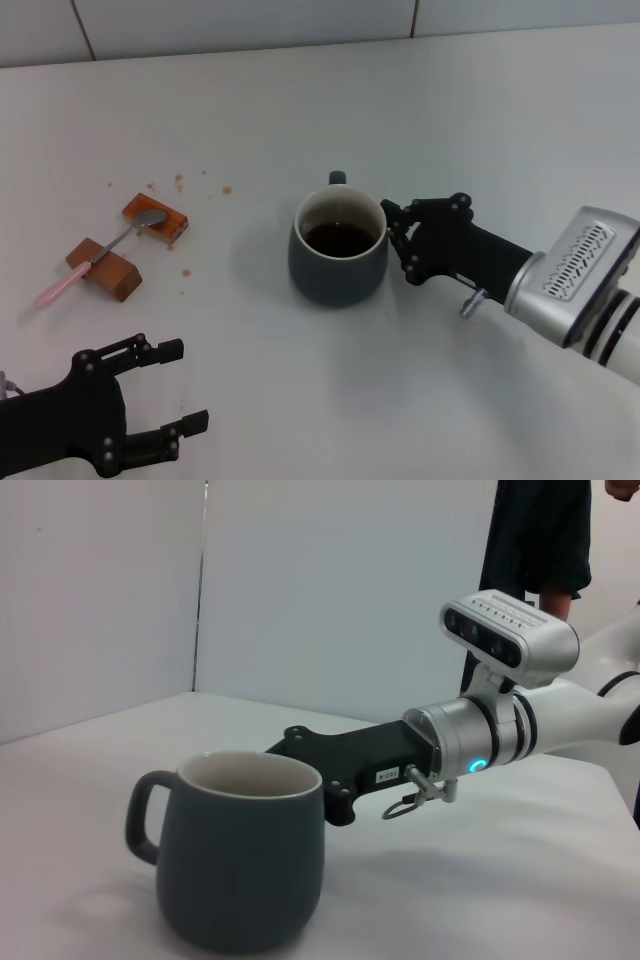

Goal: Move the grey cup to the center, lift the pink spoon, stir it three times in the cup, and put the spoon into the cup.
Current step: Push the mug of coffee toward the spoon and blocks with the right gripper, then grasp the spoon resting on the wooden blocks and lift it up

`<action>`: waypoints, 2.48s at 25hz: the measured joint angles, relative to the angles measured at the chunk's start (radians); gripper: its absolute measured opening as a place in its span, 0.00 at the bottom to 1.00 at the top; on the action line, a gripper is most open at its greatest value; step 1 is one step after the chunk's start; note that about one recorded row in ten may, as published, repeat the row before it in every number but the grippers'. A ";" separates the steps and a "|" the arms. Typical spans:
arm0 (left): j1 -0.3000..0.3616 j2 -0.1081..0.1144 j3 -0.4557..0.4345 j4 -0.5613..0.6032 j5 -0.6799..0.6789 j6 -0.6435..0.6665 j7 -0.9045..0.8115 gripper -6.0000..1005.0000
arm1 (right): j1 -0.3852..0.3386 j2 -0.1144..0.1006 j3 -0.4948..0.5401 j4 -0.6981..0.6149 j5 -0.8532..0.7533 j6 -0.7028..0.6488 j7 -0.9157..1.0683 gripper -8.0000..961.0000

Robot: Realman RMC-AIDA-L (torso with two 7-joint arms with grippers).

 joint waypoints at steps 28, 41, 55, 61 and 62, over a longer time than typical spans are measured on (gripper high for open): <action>0.001 0.000 -0.002 0.000 -0.004 0.001 0.001 0.78 | -0.096 -0.006 0.186 -0.031 0.014 -0.319 0.048 0.06; 0.001 -0.001 -0.003 0.000 -0.006 0.001 0.003 0.78 | -0.221 -0.009 -0.069 -0.364 -0.243 -0.708 0.328 0.06; 0.001 -0.002 -0.014 0.000 -0.005 -0.002 0.003 0.77 | -0.213 -0.005 -0.110 -0.366 -0.394 -0.509 0.381 0.07; 0.002 -0.002 -0.014 -0.002 -0.005 -0.004 0.003 0.77 | -0.211 -0.005 -0.118 -0.366 -0.402 -0.480 0.419 0.26; 0.002 -0.002 -0.014 -0.002 -0.005 -0.004 0.003 0.77 | -0.212 -0.004 -0.118 -0.366 -0.402 -0.479 0.418 0.31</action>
